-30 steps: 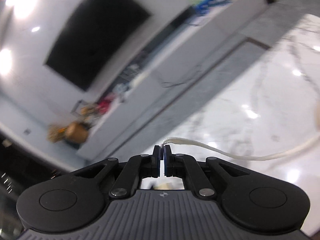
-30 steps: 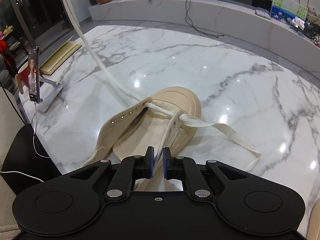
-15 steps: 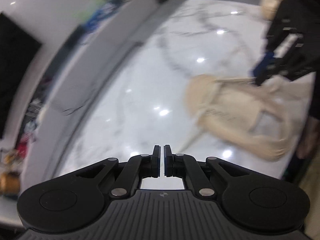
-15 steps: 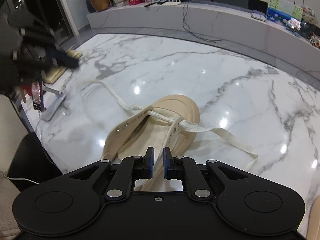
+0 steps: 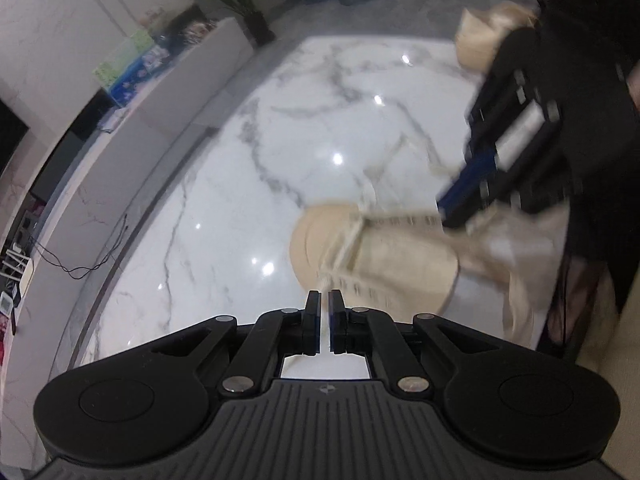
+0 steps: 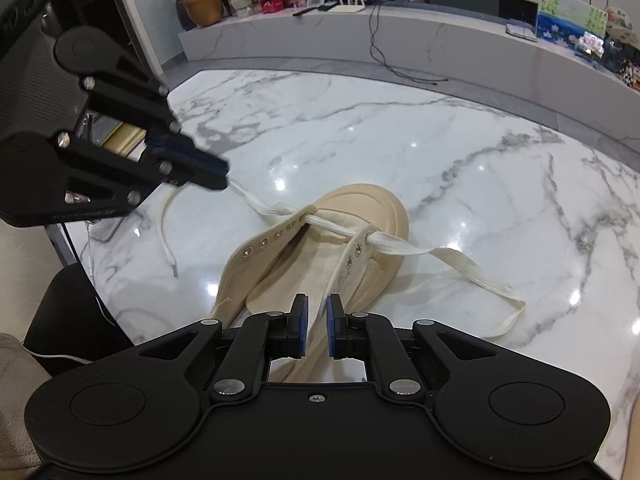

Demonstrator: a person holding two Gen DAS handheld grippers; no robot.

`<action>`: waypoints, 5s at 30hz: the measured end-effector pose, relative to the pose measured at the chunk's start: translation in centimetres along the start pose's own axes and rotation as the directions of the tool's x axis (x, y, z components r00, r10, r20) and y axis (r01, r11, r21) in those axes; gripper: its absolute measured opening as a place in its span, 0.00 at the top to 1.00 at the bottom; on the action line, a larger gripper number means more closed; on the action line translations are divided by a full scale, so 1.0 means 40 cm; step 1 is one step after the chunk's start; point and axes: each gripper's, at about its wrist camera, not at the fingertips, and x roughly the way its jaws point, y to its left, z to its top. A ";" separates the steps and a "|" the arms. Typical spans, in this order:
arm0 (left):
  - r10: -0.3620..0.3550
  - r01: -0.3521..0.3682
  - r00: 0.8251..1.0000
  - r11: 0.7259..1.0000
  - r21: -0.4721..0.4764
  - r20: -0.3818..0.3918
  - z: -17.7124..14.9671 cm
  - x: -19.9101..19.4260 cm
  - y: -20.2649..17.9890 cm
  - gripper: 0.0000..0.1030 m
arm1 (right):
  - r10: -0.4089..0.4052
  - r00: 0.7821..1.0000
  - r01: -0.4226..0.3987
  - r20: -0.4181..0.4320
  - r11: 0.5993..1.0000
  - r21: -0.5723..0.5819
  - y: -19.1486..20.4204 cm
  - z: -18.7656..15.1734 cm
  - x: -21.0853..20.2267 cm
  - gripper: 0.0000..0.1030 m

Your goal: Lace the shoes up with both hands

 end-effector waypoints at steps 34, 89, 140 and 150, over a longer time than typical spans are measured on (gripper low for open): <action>-0.221 0.302 0.934 0.909 0.287 -0.282 -0.247 0.188 0.001 0.87 | 0.038 0.999 -0.036 -0.029 0.998 0.048 -0.012 -0.034 -0.014 0.88; -0.208 0.208 0.976 0.978 -0.006 -0.065 0.168 0.173 -0.004 0.99 | -0.034 0.999 0.033 0.011 0.994 0.106 -0.084 0.033 0.064 0.97; -0.244 0.244 0.970 0.969 0.022 -0.018 0.218 0.200 -0.011 0.99 | 0.012 0.999 -0.015 0.030 0.997 0.079 -0.107 0.010 -0.002 0.96; -0.225 0.225 0.974 0.974 -0.036 0.003 0.216 0.198 -0.007 0.99 | -0.045 0.985 0.009 -0.169 0.978 -0.208 -0.118 -0.068 0.032 0.70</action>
